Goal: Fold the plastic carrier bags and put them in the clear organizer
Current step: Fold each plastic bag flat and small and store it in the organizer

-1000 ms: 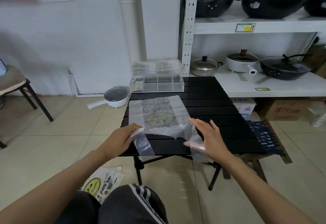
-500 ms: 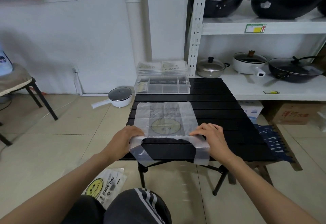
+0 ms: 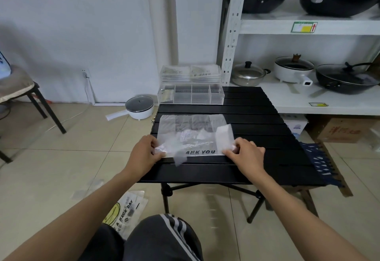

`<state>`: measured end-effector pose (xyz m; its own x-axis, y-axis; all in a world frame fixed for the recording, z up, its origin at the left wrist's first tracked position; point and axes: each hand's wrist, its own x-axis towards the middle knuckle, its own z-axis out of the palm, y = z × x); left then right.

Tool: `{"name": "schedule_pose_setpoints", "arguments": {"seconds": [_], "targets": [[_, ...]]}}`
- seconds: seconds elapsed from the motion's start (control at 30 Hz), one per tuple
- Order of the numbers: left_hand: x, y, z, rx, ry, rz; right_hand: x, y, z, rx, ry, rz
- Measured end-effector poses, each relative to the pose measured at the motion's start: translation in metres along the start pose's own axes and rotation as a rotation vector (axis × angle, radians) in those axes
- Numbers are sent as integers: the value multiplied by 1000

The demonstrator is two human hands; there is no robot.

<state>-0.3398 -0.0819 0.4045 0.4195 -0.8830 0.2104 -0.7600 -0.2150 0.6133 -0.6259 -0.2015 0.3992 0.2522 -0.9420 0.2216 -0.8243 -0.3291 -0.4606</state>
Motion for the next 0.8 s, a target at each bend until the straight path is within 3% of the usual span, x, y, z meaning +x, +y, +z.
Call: {"name": "schedule_pose_setpoints", "arguments": {"seconds": [0.1, 0.23, 0.33, 0.5, 0.57, 0.8], "targets": [[-4, 2, 2, -2, 78, -7, -3, -2, 0, 73, 79, 2], [-6, 1, 2, 221, 77, 189, -7, -4, 2, -103, 182, -121], [-1, 2, 3, 250, -12, 258, -7, -5, 4, -94, 131, -160], [12, 7, 7, 262, -136, 274, 1, 3, -1, 220, 101, 19], [14, 6, 9, 250, -137, 252, 8, 5, -3, 201, 80, 42], [21, 7, 12, 218, -168, 205, 28, 3, 5, 227, 56, -112]]}}
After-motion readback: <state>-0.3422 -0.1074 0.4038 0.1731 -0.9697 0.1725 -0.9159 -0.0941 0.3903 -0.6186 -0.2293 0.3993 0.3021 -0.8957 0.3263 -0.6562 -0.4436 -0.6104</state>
